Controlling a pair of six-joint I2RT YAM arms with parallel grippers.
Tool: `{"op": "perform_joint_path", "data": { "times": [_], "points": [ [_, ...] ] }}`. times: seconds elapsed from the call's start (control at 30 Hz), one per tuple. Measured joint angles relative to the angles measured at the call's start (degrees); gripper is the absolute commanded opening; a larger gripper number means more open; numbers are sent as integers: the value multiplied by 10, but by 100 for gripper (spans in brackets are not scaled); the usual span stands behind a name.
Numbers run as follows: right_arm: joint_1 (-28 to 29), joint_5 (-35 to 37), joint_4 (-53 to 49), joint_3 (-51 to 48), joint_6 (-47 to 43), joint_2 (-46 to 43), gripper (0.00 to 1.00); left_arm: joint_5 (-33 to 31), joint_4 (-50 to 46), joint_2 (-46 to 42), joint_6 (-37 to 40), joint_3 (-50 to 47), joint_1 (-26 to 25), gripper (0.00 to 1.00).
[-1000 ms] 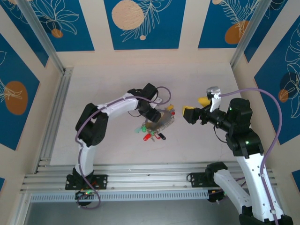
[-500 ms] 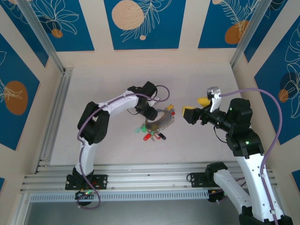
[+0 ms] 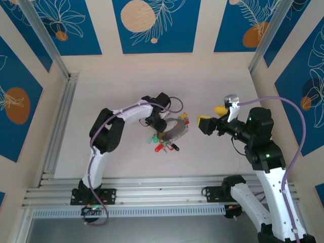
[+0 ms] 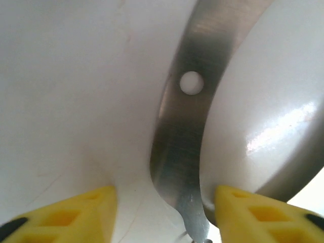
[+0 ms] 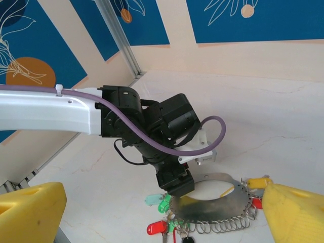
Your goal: Put the keys on the keyring
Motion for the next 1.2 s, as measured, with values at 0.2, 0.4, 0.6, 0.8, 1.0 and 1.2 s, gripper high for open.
{"op": "perform_joint_path", "data": {
  "times": [0.2, 0.4, 0.6, 0.8, 1.0, 1.2],
  "points": [
    [0, 0, 0, 0, 0, -5, 99, -14, 13, -7, -10, -12, -14, 9],
    [0, 0, 0, 0, 0, -11, 99, -32, 24, -24, -9, -35, -17, 0],
    [-1, 0, 0, 0, 0, -12, 99, -84, 17, -63, -9, -72, -22, 0],
    [-4, 0, 0, 0, 2, -12, 99, -161, 6, -161, -4, -82, -47, 0],
    [-7, 0, 0, 0, 5, -18, 99, -230, -2, -262, 6, -83, -87, 0],
    [-10, -2, -9, 0, 7, -26, 99, -208, -23, -292, 0, -104, -92, 21]
  ]
}}
